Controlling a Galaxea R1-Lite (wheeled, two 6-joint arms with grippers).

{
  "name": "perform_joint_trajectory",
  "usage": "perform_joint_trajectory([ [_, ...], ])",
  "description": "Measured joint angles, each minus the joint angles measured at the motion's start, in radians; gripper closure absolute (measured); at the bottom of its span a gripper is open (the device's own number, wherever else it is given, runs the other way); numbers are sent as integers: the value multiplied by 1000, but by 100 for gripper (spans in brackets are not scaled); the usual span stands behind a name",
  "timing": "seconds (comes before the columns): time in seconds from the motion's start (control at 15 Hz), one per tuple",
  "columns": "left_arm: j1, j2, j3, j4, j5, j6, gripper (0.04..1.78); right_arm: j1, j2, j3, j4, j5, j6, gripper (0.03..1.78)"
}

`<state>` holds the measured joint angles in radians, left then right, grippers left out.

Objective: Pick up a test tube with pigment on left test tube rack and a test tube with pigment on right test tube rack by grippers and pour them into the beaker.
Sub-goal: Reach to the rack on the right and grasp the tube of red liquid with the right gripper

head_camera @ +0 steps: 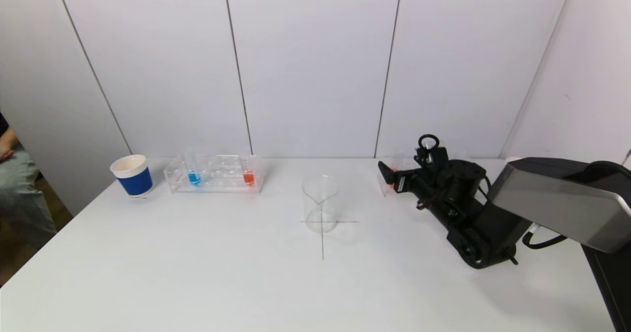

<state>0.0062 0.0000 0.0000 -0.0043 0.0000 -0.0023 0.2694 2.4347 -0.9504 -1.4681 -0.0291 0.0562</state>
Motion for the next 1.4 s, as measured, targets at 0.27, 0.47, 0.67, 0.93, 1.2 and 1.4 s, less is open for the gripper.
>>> perform_joint_trajectory([
  [0.27, 0, 0, 0, 0, 0, 0, 6, -1, -3, -47, 41, -9, 3, 4],
  [0.47, 1, 0, 0, 0, 0, 0, 6, -2, -7, -56, 42, -11, 3, 4],
  [0.67, 0, 0, 0, 0, 0, 0, 6, -3, -9, -57, 42, -12, 3, 4],
  [0.93, 0, 0, 0, 0, 0, 0, 6, -3, -10, -55, 41, -13, 3, 4],
  [1.2, 0, 0, 0, 0, 0, 0, 6, -3, -11, -50, 34, -23, 3, 4],
  [1.4, 0, 0, 0, 0, 0, 0, 6, -4, -11, -51, 33, -23, 3, 4],
])
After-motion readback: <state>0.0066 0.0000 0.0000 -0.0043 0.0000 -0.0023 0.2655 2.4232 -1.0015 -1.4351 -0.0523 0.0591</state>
